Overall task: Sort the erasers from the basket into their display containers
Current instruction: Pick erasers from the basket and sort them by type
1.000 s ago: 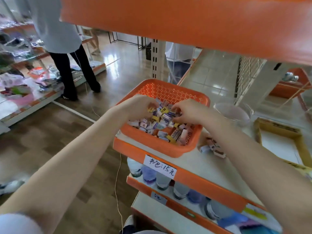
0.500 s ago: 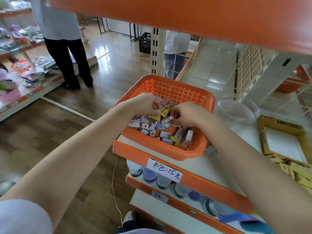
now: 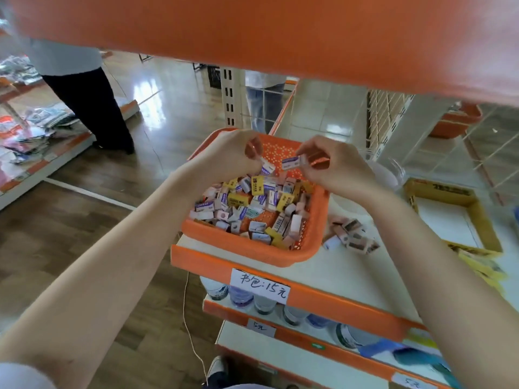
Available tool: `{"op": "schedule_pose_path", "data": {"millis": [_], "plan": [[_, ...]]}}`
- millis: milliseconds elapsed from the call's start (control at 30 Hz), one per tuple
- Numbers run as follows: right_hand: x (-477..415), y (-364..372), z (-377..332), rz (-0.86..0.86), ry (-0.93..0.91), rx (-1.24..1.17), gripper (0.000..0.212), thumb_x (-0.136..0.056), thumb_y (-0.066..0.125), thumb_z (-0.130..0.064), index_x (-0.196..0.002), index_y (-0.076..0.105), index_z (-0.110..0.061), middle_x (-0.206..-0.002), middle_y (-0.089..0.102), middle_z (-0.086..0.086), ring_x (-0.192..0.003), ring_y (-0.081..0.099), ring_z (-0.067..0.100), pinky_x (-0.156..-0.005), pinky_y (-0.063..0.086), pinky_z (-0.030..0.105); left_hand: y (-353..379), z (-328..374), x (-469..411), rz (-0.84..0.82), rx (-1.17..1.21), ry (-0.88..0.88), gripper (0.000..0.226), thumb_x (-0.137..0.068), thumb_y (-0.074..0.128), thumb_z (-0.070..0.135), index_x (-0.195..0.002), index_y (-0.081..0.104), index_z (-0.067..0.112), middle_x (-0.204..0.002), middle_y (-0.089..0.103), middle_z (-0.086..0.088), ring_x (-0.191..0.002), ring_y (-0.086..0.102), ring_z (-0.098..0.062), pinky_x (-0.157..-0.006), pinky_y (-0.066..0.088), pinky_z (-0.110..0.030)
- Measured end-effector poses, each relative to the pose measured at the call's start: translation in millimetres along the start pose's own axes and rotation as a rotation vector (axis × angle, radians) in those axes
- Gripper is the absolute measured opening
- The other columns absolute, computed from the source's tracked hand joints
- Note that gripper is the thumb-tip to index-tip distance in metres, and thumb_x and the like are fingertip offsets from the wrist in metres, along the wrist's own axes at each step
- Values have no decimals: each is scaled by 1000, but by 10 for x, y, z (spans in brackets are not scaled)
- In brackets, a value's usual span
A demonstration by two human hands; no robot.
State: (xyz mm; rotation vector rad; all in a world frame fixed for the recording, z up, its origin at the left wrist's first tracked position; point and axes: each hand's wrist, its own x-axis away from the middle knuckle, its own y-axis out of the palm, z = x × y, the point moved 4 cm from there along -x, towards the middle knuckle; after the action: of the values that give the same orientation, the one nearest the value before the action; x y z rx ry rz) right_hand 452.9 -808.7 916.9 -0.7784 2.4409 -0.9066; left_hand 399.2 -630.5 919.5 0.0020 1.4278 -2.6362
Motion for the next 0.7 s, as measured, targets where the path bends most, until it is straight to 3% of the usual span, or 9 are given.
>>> {"op": "schedule_pose_path", "data": {"millis": [133,333,500,700], "plan": [[328,-512,280,135,102,-6,13,-85,62,-15,-96,59,-20,-91,64,-14,-85,61,-4,-70,46,3,201,595,-125,-68,83,90,13,-87,62,10,-93,56,20,-84,60,12,-71,56,2,-50,43,-2],[1197,-1273,862,353,324,13,11,-85,61,-14,-91,59,-23,-84,63,-17,-78,60,-3,-65,42,-1,826,1671,-326,-201,125,300,15,-81,67,14,-94,62,19,-88,66,6,-80,61,-9,-69,48,-17],[2145,-1882,1310,500,498,61,17,-82,63,-12,-91,61,-26,-85,66,-9,-76,62,6,-71,49,13,1573,2506,-242,-320,280,384,15,-78,64,13,-73,58,27,-70,60,10,-63,53,-7,-53,40,-15],[3057,-2301,1730,574,678,125,13,-83,64,-10,-93,64,-19,-83,65,-4,-69,59,4,-60,44,7,2556,3221,-6,-470,284,406,8,-78,65,12,-82,66,20,-68,64,9,-51,54,5,-45,38,-7]]}}
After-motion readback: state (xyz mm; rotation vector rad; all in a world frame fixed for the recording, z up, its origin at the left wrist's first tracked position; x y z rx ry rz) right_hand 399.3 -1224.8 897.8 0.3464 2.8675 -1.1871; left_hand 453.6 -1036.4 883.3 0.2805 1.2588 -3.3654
